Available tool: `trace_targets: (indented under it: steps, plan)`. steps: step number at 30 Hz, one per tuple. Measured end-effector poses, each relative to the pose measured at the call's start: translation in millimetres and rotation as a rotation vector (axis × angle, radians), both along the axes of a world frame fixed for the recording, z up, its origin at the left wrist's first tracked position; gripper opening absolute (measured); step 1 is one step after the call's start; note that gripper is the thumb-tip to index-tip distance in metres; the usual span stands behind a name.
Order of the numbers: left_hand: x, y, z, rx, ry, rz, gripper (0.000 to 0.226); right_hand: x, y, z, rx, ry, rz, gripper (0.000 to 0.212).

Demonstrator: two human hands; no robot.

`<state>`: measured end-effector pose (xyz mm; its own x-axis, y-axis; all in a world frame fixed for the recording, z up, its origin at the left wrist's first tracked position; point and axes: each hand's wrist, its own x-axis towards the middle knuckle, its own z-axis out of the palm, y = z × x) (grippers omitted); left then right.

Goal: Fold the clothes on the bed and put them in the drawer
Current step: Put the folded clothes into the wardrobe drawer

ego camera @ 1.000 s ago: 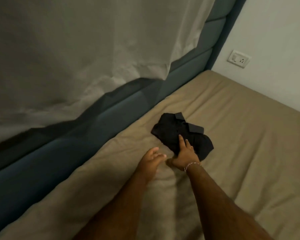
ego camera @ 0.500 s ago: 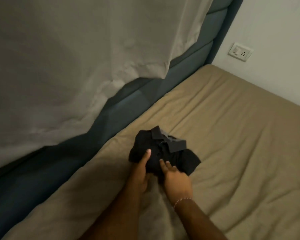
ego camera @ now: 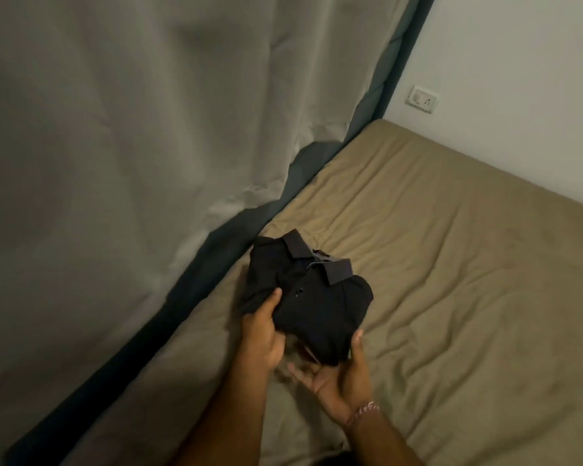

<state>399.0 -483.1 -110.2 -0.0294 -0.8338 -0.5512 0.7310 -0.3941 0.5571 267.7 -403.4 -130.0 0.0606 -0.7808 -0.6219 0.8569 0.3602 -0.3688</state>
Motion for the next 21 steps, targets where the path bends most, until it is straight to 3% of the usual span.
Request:
trace_targets:
  steps: [2,5,12,17,21]
  plan:
    - [18.3,32.4,33.5,-0.049,0.015,-0.065,0.044,12.4,26.2,42.3,-0.103,0.022,-0.104,0.067]
    - [53.8,81.9,92.2,-0.133,-0.049,-0.135,0.043,25.2,61.8,105.9,-0.119,0.214,-0.139,0.053]
    - [97.1,135.1,229.4,-0.172,-0.026,-0.475,0.061,24.0,150.6,213.3,-0.075,0.388,-0.261,0.055]
    - [56.8,161.9,280.8,-0.25,-0.313,-0.759,0.033,-9.0,213.4,251.2,-0.05,0.46,-0.352,0.054]
    - [5.2,198.5,297.5,-0.264,-0.392,-0.778,0.024,-47.3,259.4,270.2,-0.017,0.494,-0.438,0.045]
